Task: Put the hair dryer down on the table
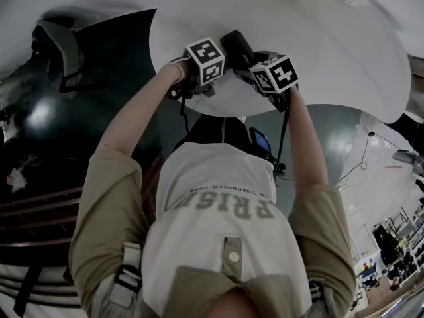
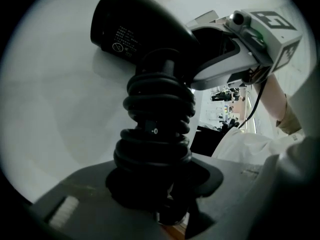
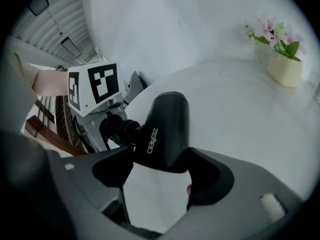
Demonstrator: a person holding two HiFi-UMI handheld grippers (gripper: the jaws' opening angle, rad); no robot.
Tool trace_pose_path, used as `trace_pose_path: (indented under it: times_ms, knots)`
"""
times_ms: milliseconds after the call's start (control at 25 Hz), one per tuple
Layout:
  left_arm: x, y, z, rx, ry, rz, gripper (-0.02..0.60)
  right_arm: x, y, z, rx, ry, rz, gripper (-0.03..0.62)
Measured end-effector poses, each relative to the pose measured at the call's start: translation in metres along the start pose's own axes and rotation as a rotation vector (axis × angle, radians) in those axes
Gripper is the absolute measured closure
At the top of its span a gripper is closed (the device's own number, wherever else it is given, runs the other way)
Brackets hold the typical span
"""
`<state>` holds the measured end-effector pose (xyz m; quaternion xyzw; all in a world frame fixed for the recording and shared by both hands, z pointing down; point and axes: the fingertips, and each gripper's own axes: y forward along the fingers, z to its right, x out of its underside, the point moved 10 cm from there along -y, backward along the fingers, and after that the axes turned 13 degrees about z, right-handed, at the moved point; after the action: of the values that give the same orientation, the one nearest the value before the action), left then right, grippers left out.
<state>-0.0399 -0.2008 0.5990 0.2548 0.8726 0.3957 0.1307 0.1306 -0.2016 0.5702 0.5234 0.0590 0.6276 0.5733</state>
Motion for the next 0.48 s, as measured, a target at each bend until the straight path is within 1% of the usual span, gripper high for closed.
trace_pose_path:
  times_ms: [200,360,480]
  knots:
    - [0.007,-0.004,-0.001,-0.015,0.008,-0.018,0.396,0.0,0.001,-0.001,0.004,-0.005,0.001,0.247]
    - [0.012,-0.01,-0.001,-0.024,0.006,0.01,0.394,0.0,0.001,-0.002,0.01,-0.002,0.0,0.247]
    - [0.017,-0.012,-0.002,-0.035,0.02,0.017,0.357,0.0,0.002,-0.002,0.023,-0.018,-0.01,0.247]
